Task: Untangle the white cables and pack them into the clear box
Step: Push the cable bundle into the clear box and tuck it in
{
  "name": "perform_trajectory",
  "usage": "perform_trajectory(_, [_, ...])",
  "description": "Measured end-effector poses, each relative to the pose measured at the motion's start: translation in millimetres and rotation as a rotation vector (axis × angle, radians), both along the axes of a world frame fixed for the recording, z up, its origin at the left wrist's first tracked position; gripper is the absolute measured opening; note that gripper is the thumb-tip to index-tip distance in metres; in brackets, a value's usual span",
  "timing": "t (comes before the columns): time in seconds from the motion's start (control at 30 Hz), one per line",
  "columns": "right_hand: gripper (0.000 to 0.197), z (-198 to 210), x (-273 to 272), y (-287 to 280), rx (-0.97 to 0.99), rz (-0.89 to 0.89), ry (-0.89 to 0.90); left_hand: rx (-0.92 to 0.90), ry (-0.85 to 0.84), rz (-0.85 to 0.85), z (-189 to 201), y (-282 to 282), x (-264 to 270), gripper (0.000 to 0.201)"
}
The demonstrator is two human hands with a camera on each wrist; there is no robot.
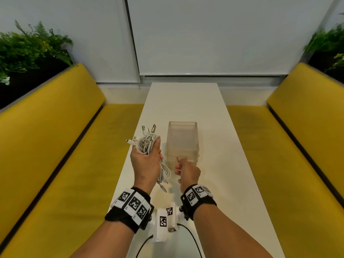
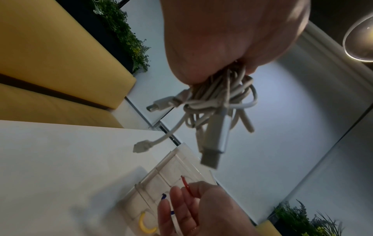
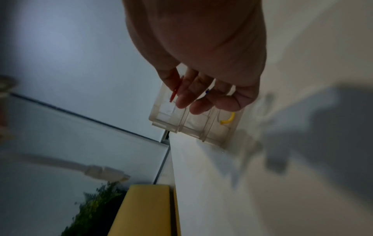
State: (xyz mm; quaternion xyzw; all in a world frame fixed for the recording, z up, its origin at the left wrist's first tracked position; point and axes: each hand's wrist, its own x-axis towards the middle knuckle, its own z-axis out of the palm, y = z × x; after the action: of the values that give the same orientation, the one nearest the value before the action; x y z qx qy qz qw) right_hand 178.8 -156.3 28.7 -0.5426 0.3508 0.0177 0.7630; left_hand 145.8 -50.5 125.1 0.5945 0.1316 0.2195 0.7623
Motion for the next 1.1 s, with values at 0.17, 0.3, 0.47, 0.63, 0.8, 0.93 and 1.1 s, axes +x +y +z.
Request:
perform_trajectory(0.17, [0.016, 0.3, -22.2, -15.6, -0.125, 0.153, -0.024, -0.017, 0.011, -0.082, -2.2, -5.3, 6.2, 0.027])
perform_trajectory(0.3, [0.018, -1.3, -45.1, -25.8, -0.129, 0.248, -0.004, -0.010, 0.036, -0.103, -5.0, -12.0, 18.0, 0.028])
perform_trajectory(0.47, [0.026, -2.6, -67.6, -31.1, -0.149, 0.294, -0.003, 0.002, 0.053, -0.080, -6.8, -25.1, 36.2, 0.028])
perform_trajectory(0.63, [0.028, -2.7, -83.3, -30.8, -0.141, 0.289, -0.058, 0.131, 0.100, -0.094, -19.9, -40.7, 51.9, 0.035])
perform_trajectory(0.8, [0.026, -4.2, -84.0, -31.9, -0.137, 0.254, -0.093, 0.482, 0.100, -0.350, -38.0, -58.5, 45.4, 0.042])
perform_trajectory(0.93, [0.021, -5.5, -82.0, -33.6, -0.131, 0.237, -0.104, 1.265, 0.186, -0.492, -47.8, -66.8, 43.0, 0.047])
perform_trajectory(1.1, [0.018, -4.0, -84.6, -31.9, -0.104, 0.201, -0.103, 1.330, 0.277, -0.559, -55.4, -70.9, 48.0, 0.059])
